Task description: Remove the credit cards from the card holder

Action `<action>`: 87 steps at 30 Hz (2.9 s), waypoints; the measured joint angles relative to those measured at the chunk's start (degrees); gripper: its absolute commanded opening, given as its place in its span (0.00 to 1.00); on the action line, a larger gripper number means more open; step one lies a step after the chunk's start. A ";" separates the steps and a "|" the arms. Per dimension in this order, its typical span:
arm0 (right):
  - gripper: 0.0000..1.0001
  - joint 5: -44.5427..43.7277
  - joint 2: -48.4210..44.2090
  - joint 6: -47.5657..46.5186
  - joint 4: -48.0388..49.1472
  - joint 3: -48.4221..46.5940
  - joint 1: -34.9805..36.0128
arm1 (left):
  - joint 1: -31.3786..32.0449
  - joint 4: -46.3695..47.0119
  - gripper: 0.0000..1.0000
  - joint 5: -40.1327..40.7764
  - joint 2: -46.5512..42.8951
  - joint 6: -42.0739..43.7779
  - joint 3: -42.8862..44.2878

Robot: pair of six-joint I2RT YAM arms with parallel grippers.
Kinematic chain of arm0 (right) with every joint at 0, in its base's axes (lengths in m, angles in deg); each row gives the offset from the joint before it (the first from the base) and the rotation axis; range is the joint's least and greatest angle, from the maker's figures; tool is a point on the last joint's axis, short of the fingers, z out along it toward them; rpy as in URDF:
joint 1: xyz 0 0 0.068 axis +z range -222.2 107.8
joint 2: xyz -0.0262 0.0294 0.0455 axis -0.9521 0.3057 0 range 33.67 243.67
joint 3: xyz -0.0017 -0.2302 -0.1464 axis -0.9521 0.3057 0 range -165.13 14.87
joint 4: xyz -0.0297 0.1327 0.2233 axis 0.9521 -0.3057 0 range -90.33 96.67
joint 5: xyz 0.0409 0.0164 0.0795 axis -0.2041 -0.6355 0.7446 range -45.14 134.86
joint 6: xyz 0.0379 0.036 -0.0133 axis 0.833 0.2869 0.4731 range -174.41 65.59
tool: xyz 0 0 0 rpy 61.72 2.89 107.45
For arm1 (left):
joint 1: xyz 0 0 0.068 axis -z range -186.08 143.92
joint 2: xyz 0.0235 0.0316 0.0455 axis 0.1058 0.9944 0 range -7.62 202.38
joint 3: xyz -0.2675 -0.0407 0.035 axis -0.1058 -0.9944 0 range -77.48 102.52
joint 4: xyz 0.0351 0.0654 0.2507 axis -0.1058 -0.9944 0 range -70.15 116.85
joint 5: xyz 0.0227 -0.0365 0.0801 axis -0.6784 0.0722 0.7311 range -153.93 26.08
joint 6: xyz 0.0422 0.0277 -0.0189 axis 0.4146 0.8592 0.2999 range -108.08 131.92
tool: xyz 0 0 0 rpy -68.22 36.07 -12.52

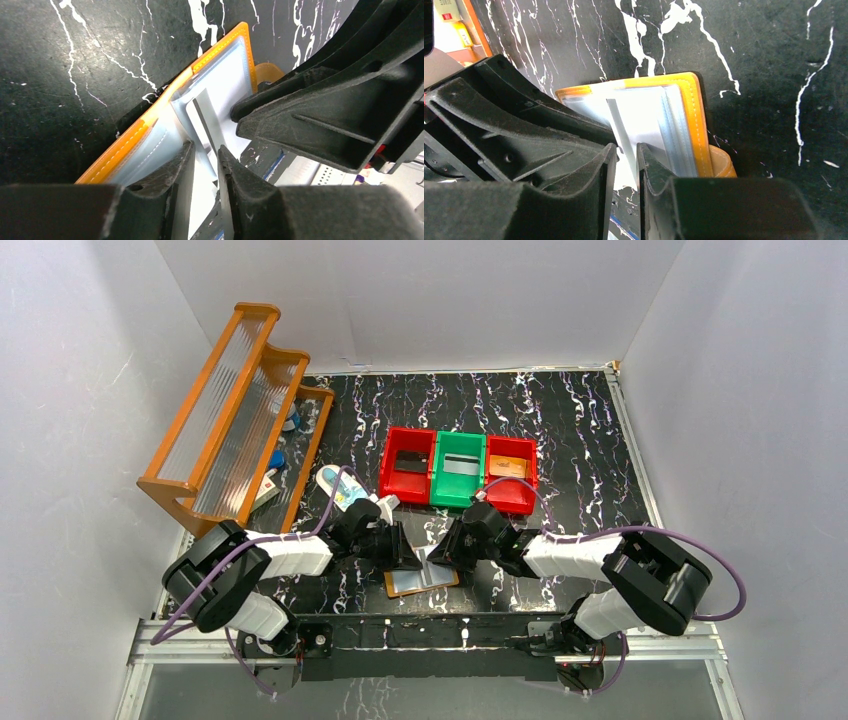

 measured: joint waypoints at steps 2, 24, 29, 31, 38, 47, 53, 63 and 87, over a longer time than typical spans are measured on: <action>0.31 0.11 0.00 0.13 0.55 0.22 0.00 | 0.00 0.70 0.26 -0.35 0.07 -0.37 -0.13; 0.37 -3.45 -4.17 -7.26 -14.03 -3.32 0.00 | 0.66 -4.22 0.26 1.36 0.04 2.08 2.08; 0.39 -3.10 -3.93 -7.28 -13.88 -3.43 0.00 | 0.66 -4.52 0.26 1.38 -0.22 2.32 2.08; 0.40 -3.06 -4.00 -7.32 -13.94 -3.50 0.00 | 0.66 -4.81 0.26 1.38 -0.42 2.47 2.08; 0.42 -4.44 -6.60 -9.01 -19.54 -5.46 0.02 | 0.68 -5.38 0.25 1.40 -0.66 2.80 2.08; 0.36 -2.73 -5.40 -9.29 -16.55 -4.31 0.04 | 0.70 -6.03 0.25 1.44 -0.81 3.15 2.32; 0.33 -0.04 -3.93 -8.13 -12.31 -1.99 0.24 | 0.70 -5.86 0.30 1.29 -0.87 2.78 2.38; 0.31 1.05 -4.46 -3.74 -5.25 2.03 1.33 | 0.68 -5.55 0.28 2.78 -2.21 0.26 2.36; 0.45 -0.96 -5.70 -4.37 -11.17 -0.33 3.04 | 0.66 -11.56 0.00 3.72 -2.23 6.34 4.22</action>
